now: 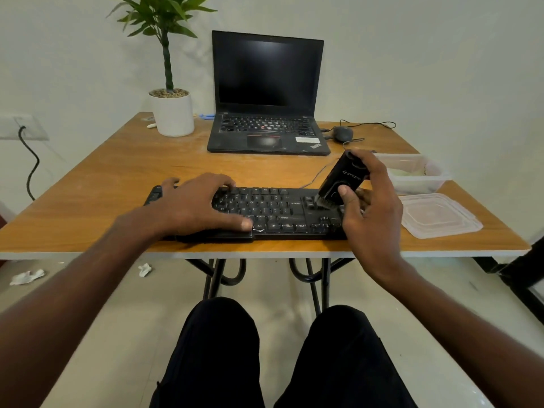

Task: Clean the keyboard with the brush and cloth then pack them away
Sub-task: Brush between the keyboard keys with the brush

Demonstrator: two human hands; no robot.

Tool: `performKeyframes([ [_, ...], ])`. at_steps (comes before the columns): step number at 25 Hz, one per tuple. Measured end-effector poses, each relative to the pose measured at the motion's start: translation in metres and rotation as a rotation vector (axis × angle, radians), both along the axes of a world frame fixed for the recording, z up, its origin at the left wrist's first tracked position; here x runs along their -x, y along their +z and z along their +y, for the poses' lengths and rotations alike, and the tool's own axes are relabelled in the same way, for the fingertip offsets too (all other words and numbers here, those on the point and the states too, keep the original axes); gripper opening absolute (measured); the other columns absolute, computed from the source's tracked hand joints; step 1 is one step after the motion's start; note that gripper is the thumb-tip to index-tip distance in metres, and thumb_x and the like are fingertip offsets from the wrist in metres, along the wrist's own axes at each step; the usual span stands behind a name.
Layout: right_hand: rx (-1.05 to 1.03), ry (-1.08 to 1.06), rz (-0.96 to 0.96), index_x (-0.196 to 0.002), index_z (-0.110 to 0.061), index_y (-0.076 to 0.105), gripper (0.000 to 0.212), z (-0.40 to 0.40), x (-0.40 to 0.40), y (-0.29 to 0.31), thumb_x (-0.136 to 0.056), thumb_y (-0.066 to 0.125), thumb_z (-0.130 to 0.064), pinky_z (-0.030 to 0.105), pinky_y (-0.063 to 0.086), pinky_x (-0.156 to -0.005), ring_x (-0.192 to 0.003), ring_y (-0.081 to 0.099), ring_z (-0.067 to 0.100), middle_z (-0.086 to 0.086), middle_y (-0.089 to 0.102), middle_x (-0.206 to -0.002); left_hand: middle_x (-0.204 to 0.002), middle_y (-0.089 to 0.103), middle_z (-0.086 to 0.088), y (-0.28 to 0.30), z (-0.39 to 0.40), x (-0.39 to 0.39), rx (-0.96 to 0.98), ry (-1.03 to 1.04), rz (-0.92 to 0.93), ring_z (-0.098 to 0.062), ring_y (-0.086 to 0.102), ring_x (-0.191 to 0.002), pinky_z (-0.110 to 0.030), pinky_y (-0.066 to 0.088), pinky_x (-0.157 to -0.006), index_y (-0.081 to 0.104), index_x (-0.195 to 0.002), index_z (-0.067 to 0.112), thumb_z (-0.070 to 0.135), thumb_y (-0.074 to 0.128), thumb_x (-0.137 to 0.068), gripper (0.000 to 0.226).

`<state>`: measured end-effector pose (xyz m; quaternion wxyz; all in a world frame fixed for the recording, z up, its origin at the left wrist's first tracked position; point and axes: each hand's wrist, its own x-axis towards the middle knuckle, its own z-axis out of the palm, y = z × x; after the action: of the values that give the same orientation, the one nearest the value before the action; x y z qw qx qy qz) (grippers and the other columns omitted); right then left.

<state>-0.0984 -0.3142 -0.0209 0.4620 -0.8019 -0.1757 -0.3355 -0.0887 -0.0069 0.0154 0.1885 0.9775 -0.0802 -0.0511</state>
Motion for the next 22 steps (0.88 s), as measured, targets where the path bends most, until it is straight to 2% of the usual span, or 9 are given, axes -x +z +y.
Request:
performKeyframes([
  [3, 0.093, 0.113, 0.041, -0.151, -0.026, 0.048, 0.058, 0.005, 0.002, -0.003, -0.099, 0.065, -0.007, 0.039, 0.06, -0.095, -0.123, 0.062, 0.014, -0.002, 0.059, -0.138, -0.129, 0.065, 0.007, -0.02, -0.034, 0.007, 0.26, 0.055, -0.45, -0.012, 0.057, -0.119, -0.048, 0.044, -0.11, 0.064, -0.122, 0.029, 0.066, 0.06, -0.096, 0.046],
  [5, 0.249, 0.144, 0.019, -0.151, -0.024, 0.049, 0.059, 0.004, 0.005, -0.005, -0.098, 0.065, -0.003, 0.031, 0.057, -0.099, -0.125, 0.057, 0.009, -0.002, 0.06, -0.135, -0.113, 0.065, 0.01, -0.044, -0.06, 0.018, 0.153, 0.015, -0.619, -0.011, 0.057, -0.108, -0.044, 0.044, -0.106, 0.065, -0.112, 0.028, 0.051, 0.053, -0.105, 0.027],
  [7, 0.318, 0.059, -0.014, -0.151, -0.023, 0.05, 0.062, -0.001, 0.003, -0.003, -0.097, 0.063, 0.003, 0.016, 0.052, -0.096, -0.121, 0.054, 0.007, 0.001, 0.06, -0.131, -0.114, 0.065, 0.008, -0.07, -0.073, 0.024, -0.017, -0.048, -0.707, -0.015, 0.058, -0.111, -0.044, 0.04, -0.107, 0.065, -0.114, 0.026, 0.047, 0.044, -0.108, 0.03],
  [8, 0.312, -0.005, -0.021, -0.151, -0.024, 0.05, 0.063, -0.003, 0.002, -0.003, -0.096, 0.062, 0.004, 0.015, 0.051, -0.093, -0.12, 0.054, 0.007, 0.002, 0.059, -0.13, -0.118, 0.065, 0.005, -0.078, -0.074, 0.025, -0.077, -0.065, -0.746, -0.018, 0.059, -0.114, -0.044, 0.039, -0.107, 0.066, -0.118, 0.024, 0.045, 0.042, -0.109, 0.033],
  [10, 0.235, -0.056, -0.016, -0.151, -0.023, 0.049, 0.06, -0.004, -0.001, -0.004, -0.098, 0.062, 0.002, 0.027, 0.056, -0.094, -0.12, 0.057, 0.011, 0.002, 0.06, -0.13, -0.123, 0.065, 0.002, -0.083, -0.074, 0.024, -0.141, -0.063, -0.796, -0.021, 0.059, -0.117, -0.045, 0.037, -0.107, 0.066, -0.123, 0.021, 0.041, 0.04, -0.109, 0.036],
  [13, 0.183, 0.1, 0.012, -0.15, -0.02, 0.047, 0.057, 0.002, -0.002, -0.007, -0.098, 0.065, -0.005, 0.043, 0.057, -0.098, -0.128, 0.058, 0.014, 0.001, 0.06, -0.138, -0.126, 0.064, 0.0, -0.082, -0.075, 0.025, -0.178, -0.029, -0.799, -0.022, 0.058, -0.116, -0.044, 0.036, -0.105, 0.065, -0.127, 0.019, 0.041, 0.041, -0.108, 0.038],
  [15, 0.212, 0.152, 0.045, -0.152, -0.022, 0.046, 0.06, 0.002, -0.003, -0.009, -0.099, 0.065, -0.005, 0.043, 0.057, -0.099, -0.128, 0.058, 0.012, -0.002, 0.06, -0.139, -0.127, 0.063, -0.001, -0.082, -0.075, 0.025, -0.188, -0.01, -0.792, -0.023, 0.058, -0.116, -0.044, 0.035, -0.104, 0.065, -0.128, 0.018, 0.041, 0.041, -0.108, 0.04],
  [19, 0.215, -0.071, 0.041, -0.155, -0.024, 0.043, 0.064, -0.01, -0.005, -0.009, -0.098, 0.061, 0.0, 0.037, 0.059, -0.093, -0.118, 0.058, 0.01, 0.001, 0.059, -0.133, -0.124, 0.062, -0.002, -0.081, -0.075, 0.025, -0.205, -0.004, -0.792, -0.023, 0.057, -0.111, -0.043, 0.037, -0.099, 0.066, -0.126, 0.018, 0.041, 0.04, -0.107, 0.04],
  [22, 0.252, 0.008, -0.001, -0.153, -0.022, 0.046, 0.061, 0.001, 0.001, -0.011, -0.098, 0.06, 0.001, 0.027, 0.055, -0.094, -0.116, 0.057, 0.012, 0.003, 0.059, -0.128, -0.122, 0.061, -0.002, -0.081, -0.074, 0.024, -0.216, 0.0, -0.791, -0.023, 0.057, -0.109, -0.043, 0.037, -0.097, 0.066, -0.126, 0.018, 0.041, 0.04, -0.107, 0.039],
])
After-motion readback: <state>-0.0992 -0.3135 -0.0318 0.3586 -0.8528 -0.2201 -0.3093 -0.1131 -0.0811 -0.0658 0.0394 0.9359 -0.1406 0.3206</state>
